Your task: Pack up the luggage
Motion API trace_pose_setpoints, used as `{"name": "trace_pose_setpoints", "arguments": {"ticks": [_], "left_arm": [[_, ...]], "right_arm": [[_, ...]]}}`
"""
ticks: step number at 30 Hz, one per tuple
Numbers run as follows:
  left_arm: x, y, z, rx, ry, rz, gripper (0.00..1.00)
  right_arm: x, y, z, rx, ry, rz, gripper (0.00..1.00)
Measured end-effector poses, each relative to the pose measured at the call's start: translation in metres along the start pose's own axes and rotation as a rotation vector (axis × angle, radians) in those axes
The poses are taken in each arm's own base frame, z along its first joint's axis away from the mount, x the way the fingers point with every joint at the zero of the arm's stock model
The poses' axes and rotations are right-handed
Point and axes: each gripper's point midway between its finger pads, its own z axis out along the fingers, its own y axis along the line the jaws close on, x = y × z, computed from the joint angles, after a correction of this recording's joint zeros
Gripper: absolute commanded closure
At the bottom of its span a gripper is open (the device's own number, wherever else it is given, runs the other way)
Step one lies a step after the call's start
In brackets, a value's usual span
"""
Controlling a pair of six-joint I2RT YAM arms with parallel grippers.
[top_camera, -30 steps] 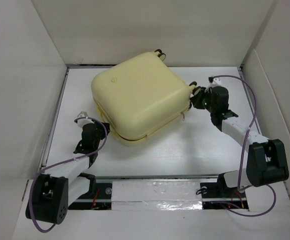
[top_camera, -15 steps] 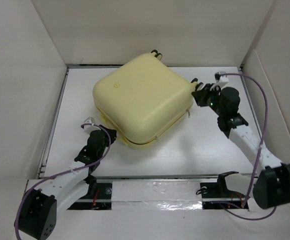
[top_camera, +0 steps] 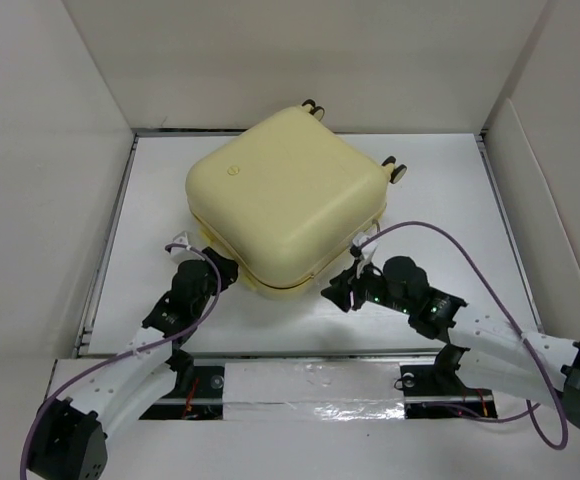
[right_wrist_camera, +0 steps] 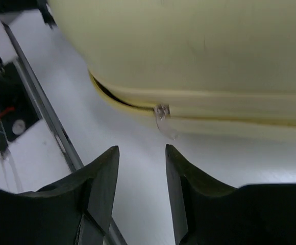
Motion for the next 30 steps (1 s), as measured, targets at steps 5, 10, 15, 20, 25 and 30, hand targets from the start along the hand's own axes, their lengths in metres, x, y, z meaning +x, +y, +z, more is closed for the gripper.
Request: {"name": "trace_pose_setpoints", "arguments": {"ticks": [5,10,15,20,25,30], "left_arm": [[0.009,0.005,0.0,-0.016,0.04,0.019,0.57],[0.016,0.008,0.003,-0.027,0.07,0.029,0.59],[0.017,0.004,0.005,-0.011,0.078,0.035,0.68],[0.017,-0.002,0.009,0.011,0.076,0.018,0.78],[0.016,-0.006,0.015,0.029,0.072,0.01,1.0],[0.021,-0.013,0.017,0.056,0.069,0.012,1.0]], "right_arm": [[0.041,-0.013,0.004,0.072,0.086,-0.005,0.49],[0.051,-0.023,0.018,0.12,0.101,-0.021,0.48],[0.052,-0.028,0.036,0.159,0.108,-0.045,0.48],[0.045,-0.027,0.052,0.193,0.095,-0.073,0.5],[0.045,-0.03,0.053,0.259,0.076,-0.098,0.63],[0.042,-0.041,0.048,0.339,0.064,-0.114,0.83]]}}
